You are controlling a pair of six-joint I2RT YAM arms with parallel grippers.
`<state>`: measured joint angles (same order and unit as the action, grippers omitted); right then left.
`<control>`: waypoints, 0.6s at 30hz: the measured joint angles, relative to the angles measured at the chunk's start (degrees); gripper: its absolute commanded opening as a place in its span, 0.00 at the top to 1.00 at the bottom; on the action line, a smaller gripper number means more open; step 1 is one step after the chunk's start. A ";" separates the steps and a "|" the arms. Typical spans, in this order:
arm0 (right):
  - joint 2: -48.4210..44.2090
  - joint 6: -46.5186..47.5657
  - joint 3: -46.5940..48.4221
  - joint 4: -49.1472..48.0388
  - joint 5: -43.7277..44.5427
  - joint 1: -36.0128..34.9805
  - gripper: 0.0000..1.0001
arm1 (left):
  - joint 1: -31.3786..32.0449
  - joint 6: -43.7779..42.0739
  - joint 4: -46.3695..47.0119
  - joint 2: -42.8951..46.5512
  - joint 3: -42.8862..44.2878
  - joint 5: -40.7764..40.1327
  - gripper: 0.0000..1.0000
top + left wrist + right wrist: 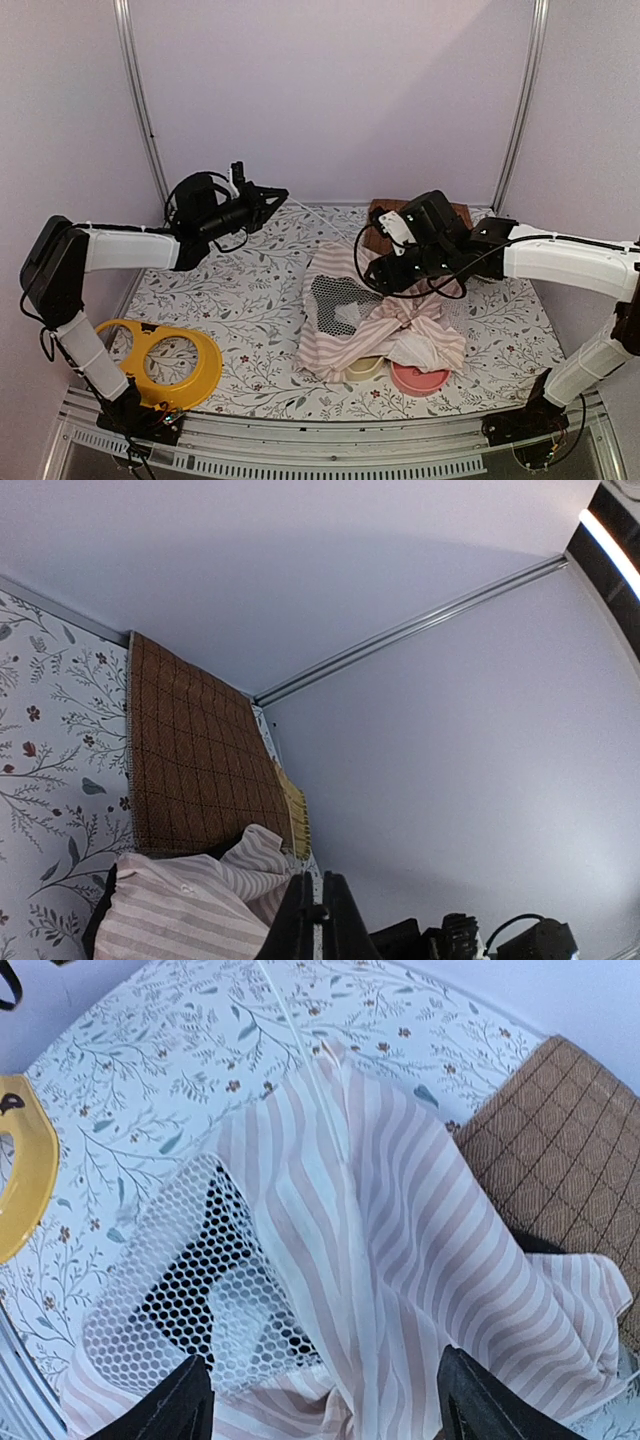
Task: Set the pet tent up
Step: Adjust the tent pole of the tent.
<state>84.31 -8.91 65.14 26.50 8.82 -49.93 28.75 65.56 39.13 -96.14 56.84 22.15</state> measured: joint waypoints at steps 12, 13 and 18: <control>16.92 5.40 22.05 -9.49 -1.75 0.00 0.49 | 1.79 0.04 2.73 -1.14 1.01 -0.48 1.00; 18.40 5.84 23.39 -9.97 -1.81 0.02 0.50 | 1.81 0.04 2.91 -1.31 1.03 -0.48 1.00; 22.91 8.15 27.43 -10.78 -2.27 0.20 0.57 | 2.27 0.02 3.56 -2.27 1.14 -0.90 1.00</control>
<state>107.22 -0.75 92.58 15.73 6.55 -49.74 31.03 65.58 42.70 -98.41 57.98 21.26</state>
